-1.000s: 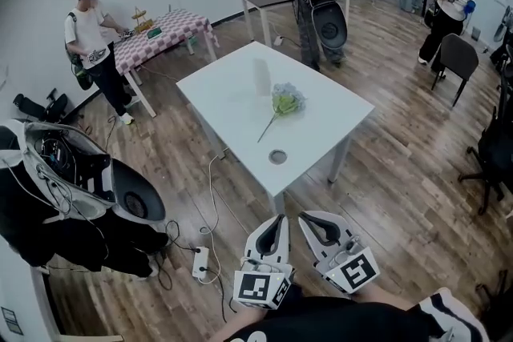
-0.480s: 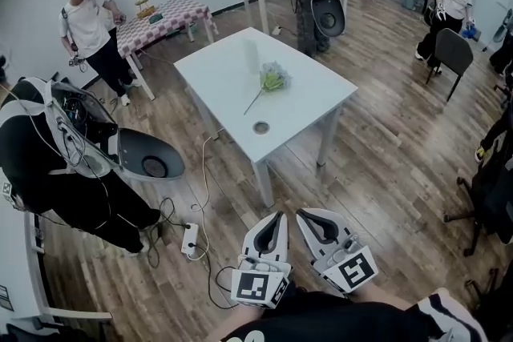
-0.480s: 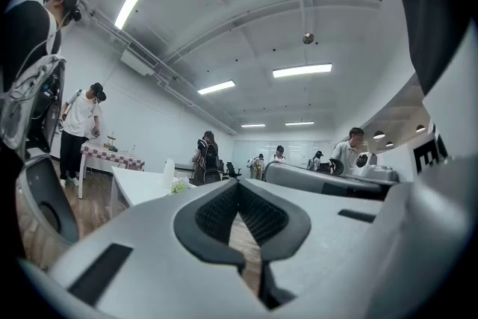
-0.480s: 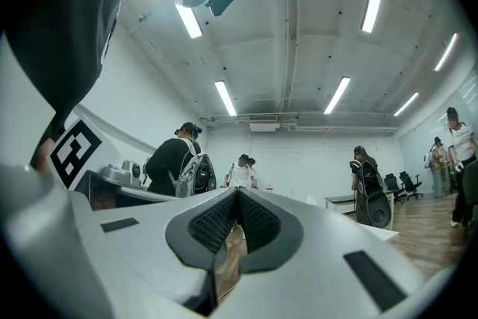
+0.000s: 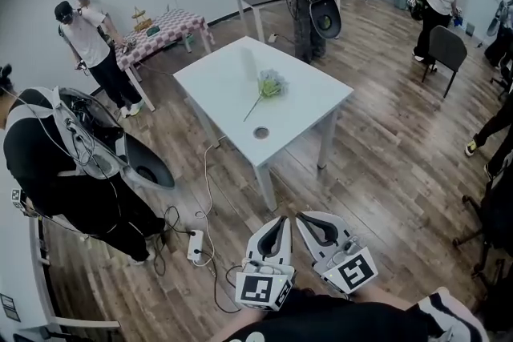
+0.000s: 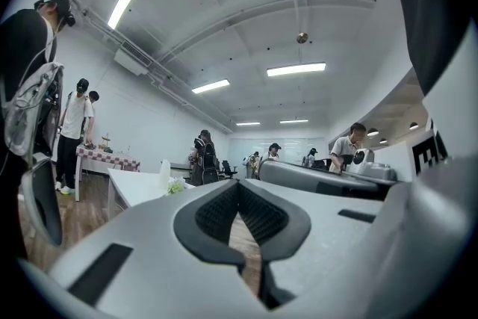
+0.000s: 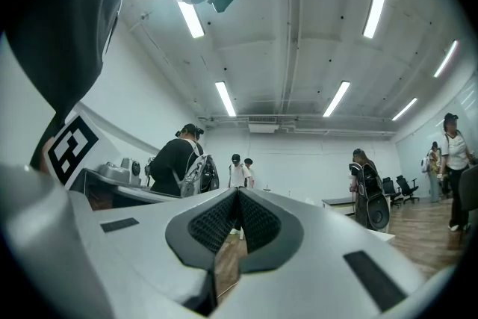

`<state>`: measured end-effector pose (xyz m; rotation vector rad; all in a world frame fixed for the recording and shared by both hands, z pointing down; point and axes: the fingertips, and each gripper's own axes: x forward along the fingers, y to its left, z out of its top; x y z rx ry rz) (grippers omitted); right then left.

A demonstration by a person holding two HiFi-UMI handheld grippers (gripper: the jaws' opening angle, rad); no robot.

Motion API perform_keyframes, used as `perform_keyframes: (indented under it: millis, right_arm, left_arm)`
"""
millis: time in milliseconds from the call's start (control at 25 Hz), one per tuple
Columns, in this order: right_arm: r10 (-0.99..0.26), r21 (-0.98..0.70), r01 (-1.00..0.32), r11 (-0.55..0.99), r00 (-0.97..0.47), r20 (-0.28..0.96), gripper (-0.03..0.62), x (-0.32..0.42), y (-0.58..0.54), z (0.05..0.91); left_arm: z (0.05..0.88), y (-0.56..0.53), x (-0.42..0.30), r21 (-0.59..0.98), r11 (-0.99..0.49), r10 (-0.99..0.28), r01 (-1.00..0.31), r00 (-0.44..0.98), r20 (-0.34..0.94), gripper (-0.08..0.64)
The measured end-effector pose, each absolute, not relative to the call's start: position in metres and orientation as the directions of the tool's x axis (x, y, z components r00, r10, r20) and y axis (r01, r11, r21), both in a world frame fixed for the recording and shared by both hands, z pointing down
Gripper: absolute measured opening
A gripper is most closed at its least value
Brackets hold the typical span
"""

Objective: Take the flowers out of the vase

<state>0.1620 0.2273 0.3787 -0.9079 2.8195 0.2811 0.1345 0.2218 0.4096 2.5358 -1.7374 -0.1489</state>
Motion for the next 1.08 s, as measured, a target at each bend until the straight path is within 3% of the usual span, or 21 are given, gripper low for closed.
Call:
perform_keyframes:
  millis: [1080]
  right_arm:
    - [-0.557,0.124,-0.586,0.801,-0.805,-0.206,0.018,0.138,0.229,0.375]
  left_arm:
    - [0.405,0.218,0.114,0.117,-0.37,-0.929,-0.922,0.367,-0.05,0.002]
